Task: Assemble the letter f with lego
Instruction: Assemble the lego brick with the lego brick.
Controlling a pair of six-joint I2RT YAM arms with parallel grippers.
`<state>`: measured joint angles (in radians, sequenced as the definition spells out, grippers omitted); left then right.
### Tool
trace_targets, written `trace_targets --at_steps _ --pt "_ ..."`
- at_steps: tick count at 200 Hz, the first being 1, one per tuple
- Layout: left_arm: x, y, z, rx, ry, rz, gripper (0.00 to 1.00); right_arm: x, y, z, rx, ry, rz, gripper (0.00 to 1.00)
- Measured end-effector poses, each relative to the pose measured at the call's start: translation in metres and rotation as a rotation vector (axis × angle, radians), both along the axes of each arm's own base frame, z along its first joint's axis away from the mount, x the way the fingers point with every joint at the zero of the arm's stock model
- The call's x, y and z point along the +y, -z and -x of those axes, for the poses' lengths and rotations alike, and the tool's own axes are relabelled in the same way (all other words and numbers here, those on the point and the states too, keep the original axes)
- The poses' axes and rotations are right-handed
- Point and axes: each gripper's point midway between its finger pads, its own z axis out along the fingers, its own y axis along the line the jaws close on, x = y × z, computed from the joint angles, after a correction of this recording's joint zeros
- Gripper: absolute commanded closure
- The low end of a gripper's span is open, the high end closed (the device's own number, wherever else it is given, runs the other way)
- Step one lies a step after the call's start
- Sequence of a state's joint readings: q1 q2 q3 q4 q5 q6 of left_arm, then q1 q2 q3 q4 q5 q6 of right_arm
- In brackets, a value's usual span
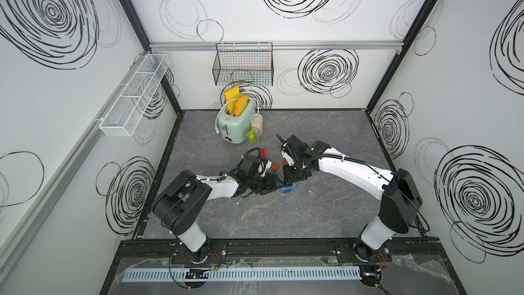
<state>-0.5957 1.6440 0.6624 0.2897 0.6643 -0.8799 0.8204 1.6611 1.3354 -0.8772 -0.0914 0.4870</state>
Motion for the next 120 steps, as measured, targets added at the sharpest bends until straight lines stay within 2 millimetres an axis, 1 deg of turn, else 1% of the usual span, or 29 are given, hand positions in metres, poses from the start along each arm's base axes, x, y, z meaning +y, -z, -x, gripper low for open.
trace_targets --at_steps 120 --pt "0.0007 0.0042 0.0004 0.011 -0.001 -0.007 0.39 0.0001 0.0061 0.0041 0.004 0.032 0.027 0.65"
